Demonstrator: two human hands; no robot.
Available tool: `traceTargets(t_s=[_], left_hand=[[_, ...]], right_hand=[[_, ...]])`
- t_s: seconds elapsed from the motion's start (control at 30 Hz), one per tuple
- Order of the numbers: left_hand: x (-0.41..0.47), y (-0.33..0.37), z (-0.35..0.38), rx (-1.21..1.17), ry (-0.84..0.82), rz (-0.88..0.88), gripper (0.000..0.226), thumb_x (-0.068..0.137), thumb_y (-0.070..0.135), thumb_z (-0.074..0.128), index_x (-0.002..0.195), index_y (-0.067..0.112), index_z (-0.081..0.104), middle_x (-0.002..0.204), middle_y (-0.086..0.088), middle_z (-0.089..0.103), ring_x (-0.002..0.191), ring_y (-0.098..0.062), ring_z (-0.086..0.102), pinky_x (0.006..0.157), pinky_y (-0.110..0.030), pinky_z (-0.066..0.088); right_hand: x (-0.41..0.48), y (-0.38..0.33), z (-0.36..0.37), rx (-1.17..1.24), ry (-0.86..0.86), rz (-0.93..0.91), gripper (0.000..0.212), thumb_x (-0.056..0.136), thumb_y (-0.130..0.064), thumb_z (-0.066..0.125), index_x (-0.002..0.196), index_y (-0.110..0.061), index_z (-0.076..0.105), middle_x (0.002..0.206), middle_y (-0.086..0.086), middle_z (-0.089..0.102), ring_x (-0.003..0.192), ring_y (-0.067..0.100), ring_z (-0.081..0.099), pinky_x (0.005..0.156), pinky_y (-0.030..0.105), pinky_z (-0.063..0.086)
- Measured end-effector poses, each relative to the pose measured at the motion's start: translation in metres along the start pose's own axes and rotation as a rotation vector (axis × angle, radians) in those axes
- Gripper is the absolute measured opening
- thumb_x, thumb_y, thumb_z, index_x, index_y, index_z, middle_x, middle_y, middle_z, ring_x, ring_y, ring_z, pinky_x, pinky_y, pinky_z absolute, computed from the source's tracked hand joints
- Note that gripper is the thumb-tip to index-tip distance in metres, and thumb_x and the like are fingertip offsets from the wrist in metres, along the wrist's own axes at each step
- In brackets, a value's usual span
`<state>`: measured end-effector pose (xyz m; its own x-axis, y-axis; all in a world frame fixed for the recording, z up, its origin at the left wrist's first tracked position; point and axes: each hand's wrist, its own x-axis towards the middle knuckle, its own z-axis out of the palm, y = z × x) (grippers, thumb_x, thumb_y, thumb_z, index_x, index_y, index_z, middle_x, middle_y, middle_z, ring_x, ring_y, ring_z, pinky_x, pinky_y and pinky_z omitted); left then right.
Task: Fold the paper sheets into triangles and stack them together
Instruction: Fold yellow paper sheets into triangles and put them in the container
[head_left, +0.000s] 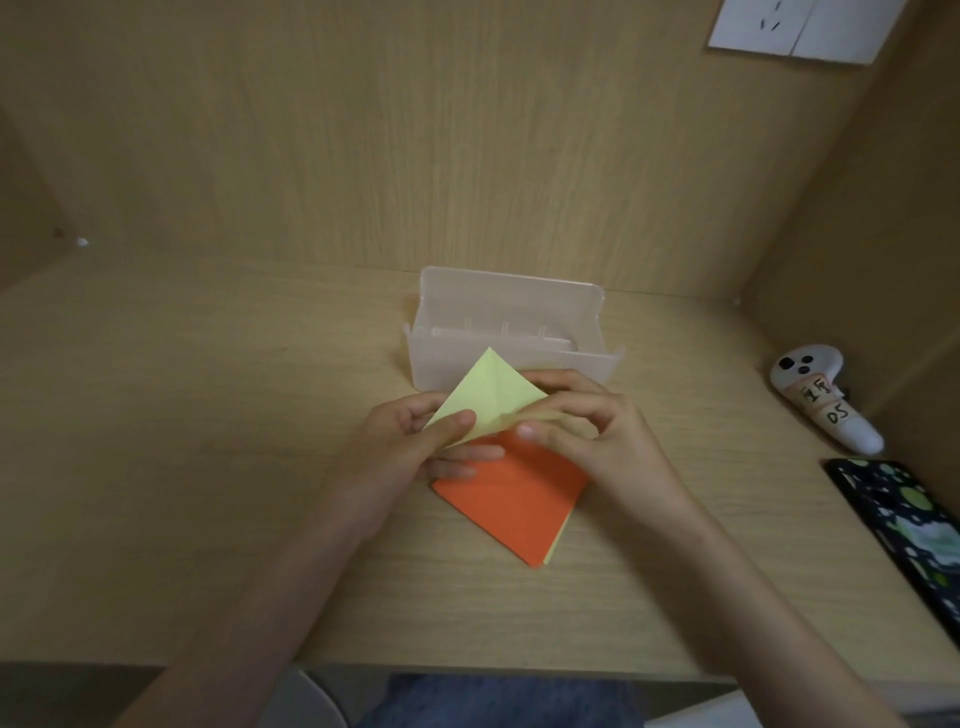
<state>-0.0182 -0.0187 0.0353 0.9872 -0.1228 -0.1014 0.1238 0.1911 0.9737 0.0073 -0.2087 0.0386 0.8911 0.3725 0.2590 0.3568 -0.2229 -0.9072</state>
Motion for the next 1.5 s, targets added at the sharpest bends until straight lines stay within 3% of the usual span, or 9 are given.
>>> traceTargets(t_s=[0.07, 0.17, 0.33, 0.47, 0.6, 0.77, 0.87, 1.13, 1.5], left_hand=[[-0.001, 0.001, 0.001, -0.034, -0.015, 0.002, 0.015, 0.088, 0.01, 0.057, 0.101, 0.009, 0.064, 0.091, -0.004, 0.075, 0.079, -0.02, 0.073, 0.056, -0.019, 0.056], [-0.002, 0.002, 0.001, -0.053, -0.033, 0.008, 0.016, 0.091, 0.011, 0.053, 0.103, 0.006, 0.063, 0.094, -0.006, 0.075, 0.084, -0.021, 0.072, 0.06, -0.02, 0.057], [-0.005, 0.005, 0.005, -0.063, -0.023, 0.003, 0.031, 0.09, 0.033, 0.05, 0.104, 0.009, 0.064, 0.094, -0.007, 0.075, 0.084, -0.025, 0.072, 0.062, -0.025, 0.059], [-0.007, 0.008, 0.009, 0.027, -0.015, 0.036, 0.03, 0.071, 0.028, 0.069, 0.098, 0.016, 0.066, 0.088, 0.0, 0.075, 0.081, -0.018, 0.073, 0.064, -0.022, 0.059], [-0.009, 0.008, 0.01, 0.024, 0.023, 0.066, 0.021, 0.08, 0.021, 0.066, 0.099, 0.014, 0.067, 0.086, 0.002, 0.075, 0.08, -0.02, 0.073, 0.065, -0.028, 0.06], [-0.007, 0.005, 0.009, 0.05, 0.056, 0.074, 0.014, 0.091, 0.019, 0.056, 0.094, 0.012, 0.067, 0.083, 0.003, 0.075, 0.075, -0.022, 0.073, 0.064, -0.032, 0.058], [-0.006, 0.004, 0.009, 0.073, 0.078, 0.094, 0.013, 0.09, 0.018, 0.056, 0.093, 0.012, 0.067, 0.08, 0.001, 0.075, 0.073, -0.021, 0.073, 0.059, -0.028, 0.058], [-0.009, 0.002, 0.008, 0.108, 0.062, 0.153, 0.017, 0.094, 0.014, 0.05, 0.091, 0.014, 0.066, 0.078, 0.002, 0.075, 0.073, -0.02, 0.073, 0.059, -0.026, 0.058], [-0.012, 0.001, 0.008, 0.13, 0.045, 0.171, 0.019, 0.095, 0.011, 0.048, 0.093, 0.016, 0.066, 0.08, 0.003, 0.075, 0.075, -0.021, 0.073, 0.061, -0.024, 0.059]], right_hand=[[-0.001, 0.001, 0.003, 0.176, 0.061, 0.061, 0.01, 0.073, -0.009, 0.074, 0.08, -0.002, 0.074, 0.107, 0.004, 0.068, 0.1, 0.013, 0.063, 0.087, 0.029, 0.047], [-0.001, 0.004, 0.006, 0.306, 0.115, 0.17, 0.015, 0.068, -0.013, 0.077, 0.075, -0.001, 0.072, 0.086, 0.018, 0.066, 0.077, 0.022, 0.06, 0.072, 0.035, 0.043], [0.0, 0.0, 0.009, 0.298, 0.17, 0.263, 0.016, 0.065, -0.023, 0.079, 0.067, -0.01, 0.071, 0.064, 0.01, 0.066, 0.057, 0.016, 0.054, 0.058, 0.026, 0.043], [0.0, -0.002, 0.01, 0.307, 0.174, 0.291, 0.007, 0.072, -0.016, 0.077, 0.069, -0.014, 0.071, 0.062, 0.01, 0.064, 0.054, 0.016, 0.054, 0.053, 0.021, 0.045], [-0.002, -0.005, 0.01, 0.348, 0.168, 0.322, 0.008, 0.074, -0.012, 0.076, 0.078, -0.009, 0.07, 0.06, 0.01, 0.063, 0.051, 0.014, 0.054, 0.052, 0.02, 0.045], [-0.001, -0.007, 0.011, 0.4, 0.201, 0.289, 0.034, 0.071, -0.001, 0.075, 0.101, -0.008, 0.06, 0.066, 0.01, 0.067, 0.054, 0.019, 0.06, 0.054, 0.023, 0.052], [-0.002, -0.009, 0.012, 0.421, 0.231, 0.292, 0.045, 0.07, 0.001, 0.075, 0.111, -0.011, 0.058, 0.069, 0.012, 0.068, 0.053, 0.017, 0.062, 0.054, 0.023, 0.053], [-0.003, -0.012, 0.014, 0.542, 0.215, 0.359, 0.033, 0.071, -0.004, 0.075, 0.103, -0.003, 0.065, 0.07, 0.014, 0.068, 0.055, 0.015, 0.063, 0.054, 0.019, 0.052], [-0.002, -0.015, 0.012, 0.54, 0.203, 0.369, 0.036, 0.068, -0.005, 0.075, 0.103, -0.002, 0.064, 0.071, 0.011, 0.069, 0.054, 0.014, 0.063, 0.058, 0.018, 0.054]])
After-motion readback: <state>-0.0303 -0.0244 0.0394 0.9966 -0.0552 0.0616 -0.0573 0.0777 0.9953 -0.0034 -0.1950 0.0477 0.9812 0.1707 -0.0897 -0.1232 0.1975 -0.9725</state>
